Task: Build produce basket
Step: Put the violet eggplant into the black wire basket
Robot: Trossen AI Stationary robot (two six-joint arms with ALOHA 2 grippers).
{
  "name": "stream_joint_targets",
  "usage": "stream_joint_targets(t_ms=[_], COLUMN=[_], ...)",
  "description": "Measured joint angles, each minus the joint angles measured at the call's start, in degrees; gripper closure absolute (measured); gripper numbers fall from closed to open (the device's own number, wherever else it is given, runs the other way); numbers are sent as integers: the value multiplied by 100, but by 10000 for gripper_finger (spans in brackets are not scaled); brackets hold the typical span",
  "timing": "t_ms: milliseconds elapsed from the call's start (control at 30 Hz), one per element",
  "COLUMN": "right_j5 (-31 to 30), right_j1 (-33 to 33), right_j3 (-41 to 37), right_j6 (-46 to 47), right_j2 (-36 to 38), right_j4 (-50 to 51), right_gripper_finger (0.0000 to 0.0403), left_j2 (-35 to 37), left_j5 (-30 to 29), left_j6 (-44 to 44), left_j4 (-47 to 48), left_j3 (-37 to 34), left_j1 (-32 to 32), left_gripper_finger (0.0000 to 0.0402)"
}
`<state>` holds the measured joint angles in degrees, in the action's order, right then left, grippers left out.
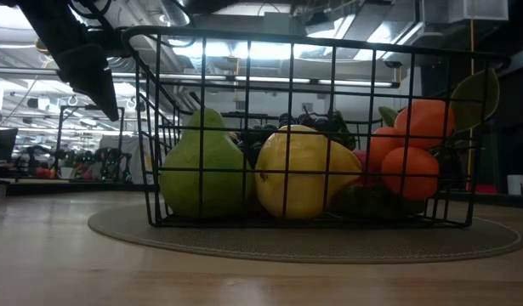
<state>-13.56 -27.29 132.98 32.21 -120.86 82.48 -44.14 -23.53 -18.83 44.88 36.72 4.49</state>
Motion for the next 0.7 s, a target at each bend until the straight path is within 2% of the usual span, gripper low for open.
stream_joint_targets(t_ms=[100, 700], right_j5=[4, 10], right_j1=[6, 21], right_j3=[-101, -380], right_j6=[349, 336], right_j2=[-2, -7], right_j4=[42, -30], right_gripper_finger=[277, 276], left_j2=[0, 2], left_j5=[0, 0], left_j6=[0, 0], left_j4=[2, 0], left_j3=[1, 1], left_j1=[0, -2], left_gripper_finger=[360, 360])
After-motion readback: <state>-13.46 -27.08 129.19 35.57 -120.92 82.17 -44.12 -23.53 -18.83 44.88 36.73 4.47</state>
